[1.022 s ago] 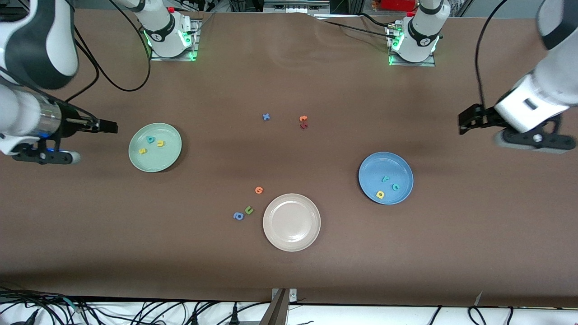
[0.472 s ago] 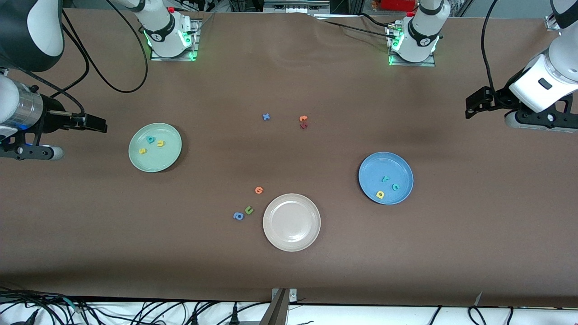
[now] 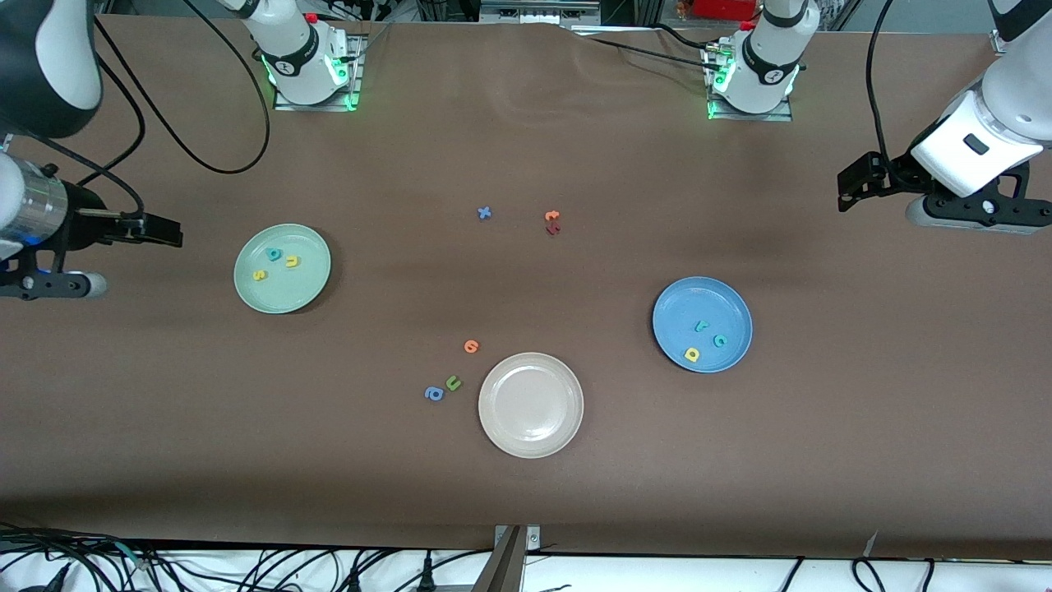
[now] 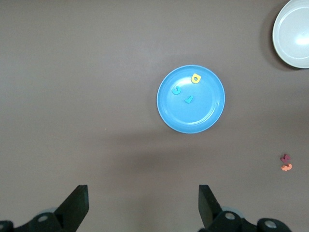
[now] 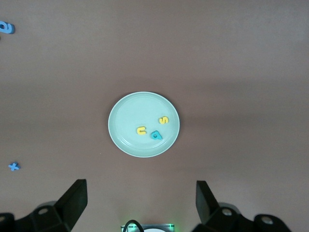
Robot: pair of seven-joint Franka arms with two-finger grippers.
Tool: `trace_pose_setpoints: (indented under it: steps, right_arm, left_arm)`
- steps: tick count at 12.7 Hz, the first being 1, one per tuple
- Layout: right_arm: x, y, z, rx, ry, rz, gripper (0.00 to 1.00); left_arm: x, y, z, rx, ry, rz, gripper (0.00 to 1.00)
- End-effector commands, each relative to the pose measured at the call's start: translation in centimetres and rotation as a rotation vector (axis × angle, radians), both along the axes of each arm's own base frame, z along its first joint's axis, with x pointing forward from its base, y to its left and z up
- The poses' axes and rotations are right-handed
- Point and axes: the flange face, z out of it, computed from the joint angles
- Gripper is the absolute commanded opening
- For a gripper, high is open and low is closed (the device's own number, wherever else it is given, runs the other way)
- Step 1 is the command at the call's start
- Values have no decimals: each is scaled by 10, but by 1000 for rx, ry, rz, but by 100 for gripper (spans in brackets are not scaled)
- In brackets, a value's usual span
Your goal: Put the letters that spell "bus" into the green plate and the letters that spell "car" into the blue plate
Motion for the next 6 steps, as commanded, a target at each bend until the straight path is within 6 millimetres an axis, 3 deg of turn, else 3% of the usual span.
trace_pose_setpoints:
  steps: [1,6]
  right_arm:
    - [-5,-1,11,-6,-20,-2,99]
    - [-2,1,8,6,-22,-2,99]
  left_arm:
    - [-3,1,12,28,-1,5,100]
    - [-3,-1,14,30,8,2,100]
